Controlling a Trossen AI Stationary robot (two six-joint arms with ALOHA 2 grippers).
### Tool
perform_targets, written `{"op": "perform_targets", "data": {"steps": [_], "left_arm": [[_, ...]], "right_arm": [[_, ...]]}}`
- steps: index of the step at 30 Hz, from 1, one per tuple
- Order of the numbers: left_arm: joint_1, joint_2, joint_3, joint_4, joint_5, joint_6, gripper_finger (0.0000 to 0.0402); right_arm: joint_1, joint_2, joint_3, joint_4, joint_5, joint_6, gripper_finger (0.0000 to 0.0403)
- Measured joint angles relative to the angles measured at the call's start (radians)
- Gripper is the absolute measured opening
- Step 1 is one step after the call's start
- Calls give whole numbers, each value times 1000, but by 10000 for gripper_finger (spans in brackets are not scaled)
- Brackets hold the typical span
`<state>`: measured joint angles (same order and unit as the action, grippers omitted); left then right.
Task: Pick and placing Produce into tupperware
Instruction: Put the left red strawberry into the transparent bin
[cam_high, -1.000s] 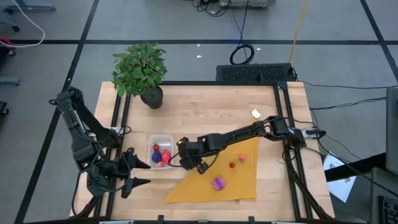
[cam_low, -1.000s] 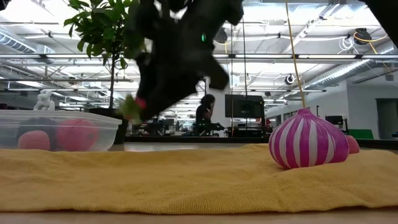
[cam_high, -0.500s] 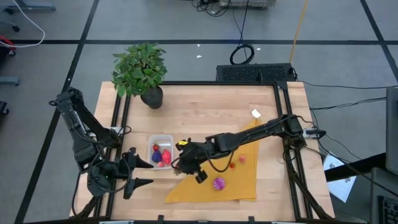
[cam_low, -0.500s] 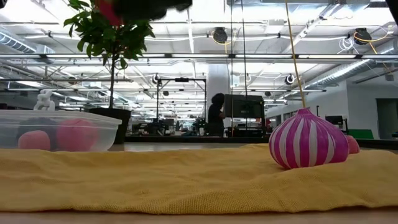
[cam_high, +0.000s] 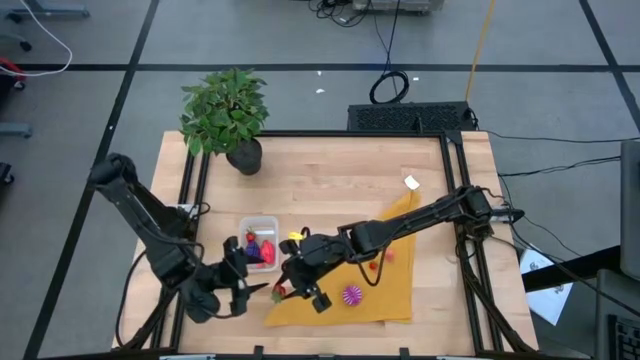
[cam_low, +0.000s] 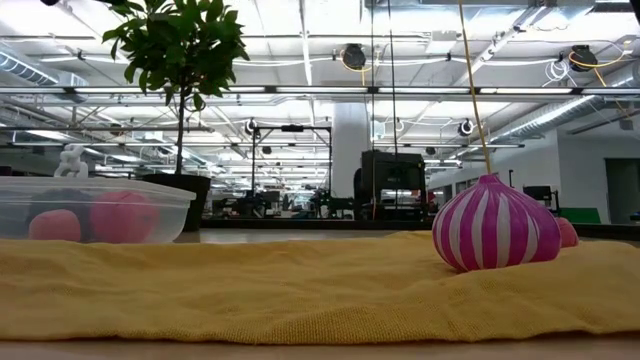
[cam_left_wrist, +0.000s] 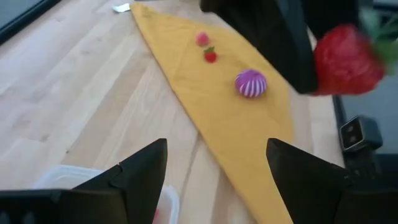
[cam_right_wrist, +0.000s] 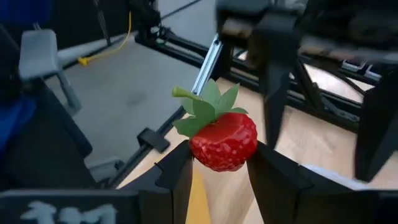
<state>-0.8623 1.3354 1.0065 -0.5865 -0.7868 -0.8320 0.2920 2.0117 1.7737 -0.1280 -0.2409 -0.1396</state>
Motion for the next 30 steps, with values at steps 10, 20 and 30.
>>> {"op": "perform_targets", "data": {"steps": [10,20,30], "left_arm": [[1,35,0,22,-9,70,280],[13,36,0,95,-56,229,280],[74,88,0,167,-59,303,280]], "right_arm": [[-8,0,0,49,-30,54,134],[-21,0,0,49,-30,61,134],[-35,0,0,49,-29,75,134]]}}
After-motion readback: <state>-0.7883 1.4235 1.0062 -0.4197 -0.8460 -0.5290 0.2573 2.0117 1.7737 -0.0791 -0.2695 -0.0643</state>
